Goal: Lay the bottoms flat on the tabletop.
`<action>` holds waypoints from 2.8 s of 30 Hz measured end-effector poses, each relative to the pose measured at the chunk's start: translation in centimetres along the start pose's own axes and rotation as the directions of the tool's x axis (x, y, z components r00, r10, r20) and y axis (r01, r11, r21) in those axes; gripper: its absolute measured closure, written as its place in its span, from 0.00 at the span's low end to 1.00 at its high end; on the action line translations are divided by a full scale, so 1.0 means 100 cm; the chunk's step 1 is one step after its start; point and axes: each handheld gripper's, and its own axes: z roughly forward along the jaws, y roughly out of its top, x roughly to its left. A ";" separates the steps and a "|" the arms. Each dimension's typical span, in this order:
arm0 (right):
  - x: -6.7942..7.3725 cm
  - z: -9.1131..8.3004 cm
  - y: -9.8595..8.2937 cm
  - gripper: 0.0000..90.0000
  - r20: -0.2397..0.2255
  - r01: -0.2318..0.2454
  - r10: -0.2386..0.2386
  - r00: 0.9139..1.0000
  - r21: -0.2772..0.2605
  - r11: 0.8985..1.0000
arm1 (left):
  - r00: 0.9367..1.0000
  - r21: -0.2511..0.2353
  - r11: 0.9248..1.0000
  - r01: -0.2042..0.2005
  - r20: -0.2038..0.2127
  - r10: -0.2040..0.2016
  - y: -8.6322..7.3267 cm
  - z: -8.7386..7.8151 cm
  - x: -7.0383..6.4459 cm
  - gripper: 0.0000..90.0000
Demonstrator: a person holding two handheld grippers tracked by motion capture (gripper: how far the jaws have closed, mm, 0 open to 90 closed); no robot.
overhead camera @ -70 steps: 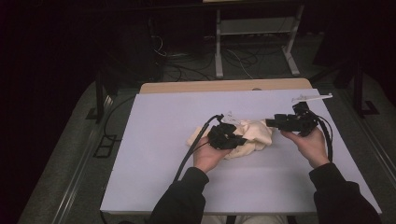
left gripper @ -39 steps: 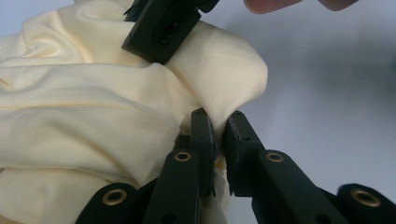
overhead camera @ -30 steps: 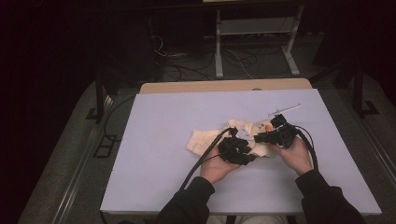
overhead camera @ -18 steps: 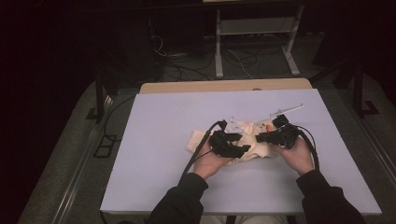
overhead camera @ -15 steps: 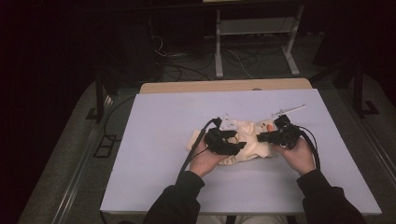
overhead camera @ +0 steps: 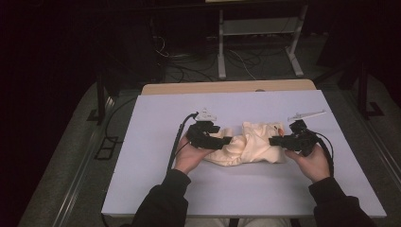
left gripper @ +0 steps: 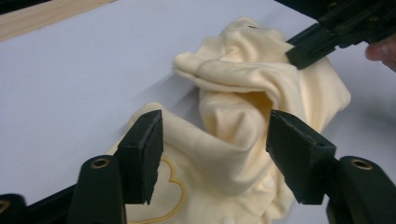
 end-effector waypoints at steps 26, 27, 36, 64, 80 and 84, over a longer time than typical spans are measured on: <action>-0.026 -0.027 -0.026 0.89 -0.004 -0.078 0.078 0.997 -0.004 0.997 | 0.995 0.063 0.993 0.102 0.010 -0.102 -0.008 0.035 0.030 0.32; -0.026 -0.028 -0.026 0.89 -0.004 -0.077 0.077 0.997 -0.005 0.997 | 0.995 0.063 0.993 0.102 0.010 -0.102 -0.008 0.035 0.030 0.32; -0.027 -0.027 -0.026 0.89 -0.008 -0.071 0.070 0.997 -0.003 0.998 | 0.978 0.097 0.976 0.196 0.050 -0.202 -0.001 0.058 0.052 0.34; -0.024 -0.023 -0.026 0.89 0.011 -0.053 0.053 0.999 0.006 0.999 | 0.954 0.290 0.943 0.163 0.199 -0.226 0.003 0.077 0.051 0.90; -0.014 -0.014 -0.016 0.89 0.048 -0.006 0.006 0.999 0.007 1.000 | 0.986 0.172 0.974 0.147 0.050 -0.157 0.011 0.033 0.061 0.92; -0.006 -0.004 -0.001 0.90 0.055 0.026 -0.026 0.998 0.001 1.000 | 0.981 0.129 0.973 0.189 0.009 -0.192 0.015 0.011 0.072 0.92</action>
